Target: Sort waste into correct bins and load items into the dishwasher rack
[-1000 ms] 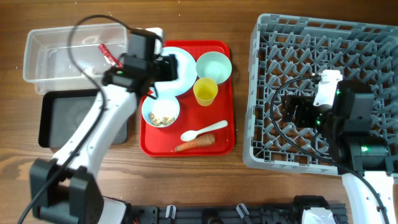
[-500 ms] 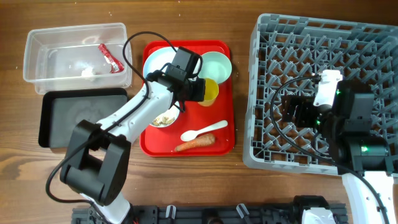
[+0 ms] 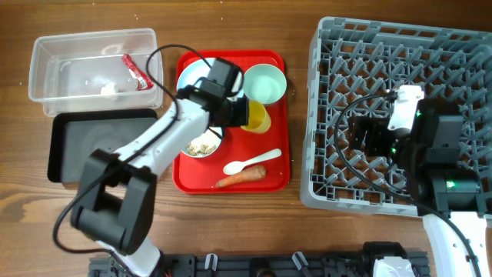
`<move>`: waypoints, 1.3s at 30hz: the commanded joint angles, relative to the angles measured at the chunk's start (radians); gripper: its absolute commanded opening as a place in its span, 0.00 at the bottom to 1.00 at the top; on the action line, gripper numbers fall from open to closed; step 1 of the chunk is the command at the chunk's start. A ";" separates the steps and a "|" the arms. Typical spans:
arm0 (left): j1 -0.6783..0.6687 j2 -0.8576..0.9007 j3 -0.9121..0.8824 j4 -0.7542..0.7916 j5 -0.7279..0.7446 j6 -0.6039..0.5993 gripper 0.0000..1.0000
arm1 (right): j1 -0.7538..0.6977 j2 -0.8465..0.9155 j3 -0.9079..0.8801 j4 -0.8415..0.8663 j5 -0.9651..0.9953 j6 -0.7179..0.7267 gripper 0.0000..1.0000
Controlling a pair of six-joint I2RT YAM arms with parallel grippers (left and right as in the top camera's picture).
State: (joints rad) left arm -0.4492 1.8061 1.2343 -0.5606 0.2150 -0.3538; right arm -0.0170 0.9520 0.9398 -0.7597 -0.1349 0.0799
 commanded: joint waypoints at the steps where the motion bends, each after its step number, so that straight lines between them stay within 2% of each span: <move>1: 0.105 -0.092 0.003 0.061 0.360 -0.086 0.04 | -0.004 0.021 0.023 0.063 -0.050 0.069 1.00; 3: 0.163 -0.091 0.003 0.127 0.653 -0.104 0.04 | -0.004 0.060 0.023 0.130 -0.198 0.051 1.00; 5: 0.195 -0.090 0.003 0.163 0.832 -0.104 0.04 | -0.004 0.105 0.023 0.175 -0.370 -0.010 1.00; 8: 0.212 -0.090 0.003 0.188 1.011 -0.103 0.04 | -0.004 0.188 0.023 0.230 -0.664 -0.111 1.00; 10: 0.211 -0.090 0.003 0.195 1.059 -0.104 0.04 | -0.004 0.233 0.023 0.257 -0.790 -0.136 1.00; 17: 0.184 -0.090 0.003 0.208 1.074 -0.154 0.04 | -0.003 0.359 0.023 0.363 -1.028 -0.135 1.00; 22: 0.149 -0.090 0.003 0.277 1.052 -0.243 0.04 | 0.013 0.382 0.023 0.399 -1.125 -0.136 1.00; 27: 0.117 -0.090 0.003 0.311 1.022 -0.291 0.04 | 0.048 0.381 0.023 0.436 -1.131 -0.124 1.00; 30: 0.101 -0.090 0.003 0.311 1.015 -0.310 0.04 | 0.055 0.381 0.023 0.480 -1.131 -0.050 0.99; 35: 0.100 -0.090 0.003 0.311 1.006 -0.313 0.04 | 0.056 0.381 0.023 0.501 -1.131 -0.023 0.89; 39: 0.100 -0.090 0.003 0.312 0.995 -0.327 0.04 | 0.055 0.382 0.021 0.468 -1.130 -0.027 0.88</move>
State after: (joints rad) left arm -0.3477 1.7351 1.2350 -0.2535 1.2320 -0.6544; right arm 0.0338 1.3243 0.9398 -0.2775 -1.2297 0.0483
